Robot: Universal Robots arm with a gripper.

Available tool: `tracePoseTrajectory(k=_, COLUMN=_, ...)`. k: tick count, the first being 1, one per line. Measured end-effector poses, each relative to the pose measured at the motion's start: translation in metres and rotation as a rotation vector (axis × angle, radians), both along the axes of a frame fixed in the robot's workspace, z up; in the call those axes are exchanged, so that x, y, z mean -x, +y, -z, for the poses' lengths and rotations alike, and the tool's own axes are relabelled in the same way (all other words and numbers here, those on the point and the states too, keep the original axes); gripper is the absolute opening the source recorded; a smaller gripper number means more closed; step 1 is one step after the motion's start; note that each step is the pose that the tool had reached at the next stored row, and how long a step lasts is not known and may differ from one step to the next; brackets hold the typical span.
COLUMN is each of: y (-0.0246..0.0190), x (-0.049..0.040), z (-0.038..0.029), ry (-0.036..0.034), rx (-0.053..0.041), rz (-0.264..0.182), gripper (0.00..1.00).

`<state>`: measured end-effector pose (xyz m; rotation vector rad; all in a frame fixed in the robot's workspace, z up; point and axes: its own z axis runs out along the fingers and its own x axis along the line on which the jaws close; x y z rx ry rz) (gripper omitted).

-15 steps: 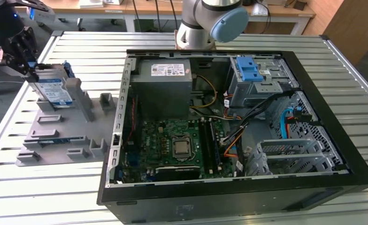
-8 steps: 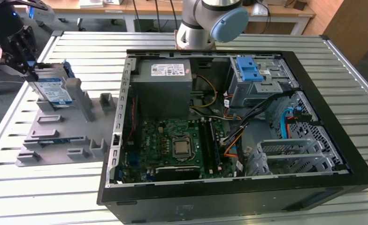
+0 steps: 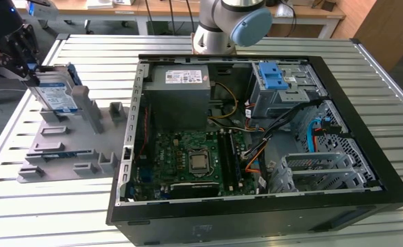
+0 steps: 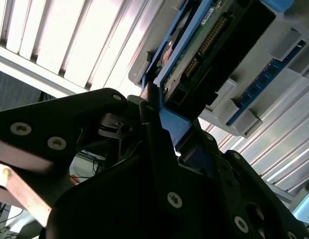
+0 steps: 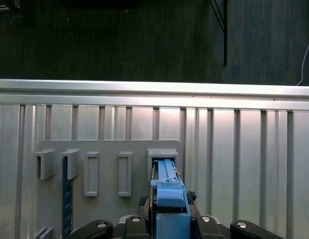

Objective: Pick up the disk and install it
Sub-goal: 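Pick up the disk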

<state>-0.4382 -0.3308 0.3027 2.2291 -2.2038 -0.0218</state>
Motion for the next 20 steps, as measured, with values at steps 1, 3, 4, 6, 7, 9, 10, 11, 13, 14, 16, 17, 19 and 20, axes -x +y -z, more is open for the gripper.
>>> tracePoseTrajectory(k=1, y=0.0000, x=0.0000, z=-0.0011, ry=0.0000, rx=0.0000, rz=0.000, gripper=0.36)
tracePoseTrajectory(k=3, y=0.0000, x=0.0000, z=-0.0035, ry=0.0000, rx=0.0000, rz=0.000, gripper=0.36)
tracePoseTrajectory(k=4, y=0.0000, x=0.0000, z=-0.0047, ry=0.0000, rx=0.0000, rz=0.000, gripper=0.36)
tracePoseTrajectory(k=6, y=0.0000, x=0.0000, z=-0.0070, ry=0.0000, rx=0.0000, rz=0.000, gripper=0.36)
tracePoseTrajectory(k=7, y=0.0000, x=0.0000, z=-0.0078, ry=-0.0001, rx=0.0000, rz=0.000, gripper=0.36)
tracePoseTrajectory(k=9, y=0.0000, x=0.0000, z=-0.0084, ry=-0.0003, rx=-0.0001, rz=0.000, gripper=0.36)
tracePoseTrajectory(k=10, y=0.0000, x=0.0000, z=-0.0084, ry=-0.0003, rx=-0.0001, rz=0.000, gripper=0.36)
tracePoseTrajectory(k=11, y=0.0000, x=0.0000, z=-0.0086, ry=0.0000, rx=0.0000, rz=0.000, gripper=0.36)
tracePoseTrajectory(k=13, y=0.0000, x=0.0000, z=-0.0087, ry=-0.0001, rx=-0.0001, rz=0.000, gripper=0.36)
tracePoseTrajectory(k=14, y=0.0000, x=0.0000, z=-0.0088, ry=-0.0001, rx=0.0000, rz=0.000, gripper=0.36)
tracePoseTrajectory(k=16, y=0.0000, x=0.0000, z=-0.0094, ry=0.0001, rx=0.0000, rz=0.000, gripper=0.36)
tracePoseTrajectory(k=17, y=0.0000, x=0.0000, z=-0.0100, ry=0.0003, rx=0.0001, rz=0.000, gripper=0.36)
tracePoseTrajectory(k=19, y=0.0000, x=0.0000, z=-0.0110, ry=0.0000, rx=0.0000, rz=0.000, gripper=0.36)
tracePoseTrajectory(k=20, y=0.0000, x=0.0000, z=-0.0117, ry=0.0000, rx=0.0000, rz=0.000, gripper=0.36)
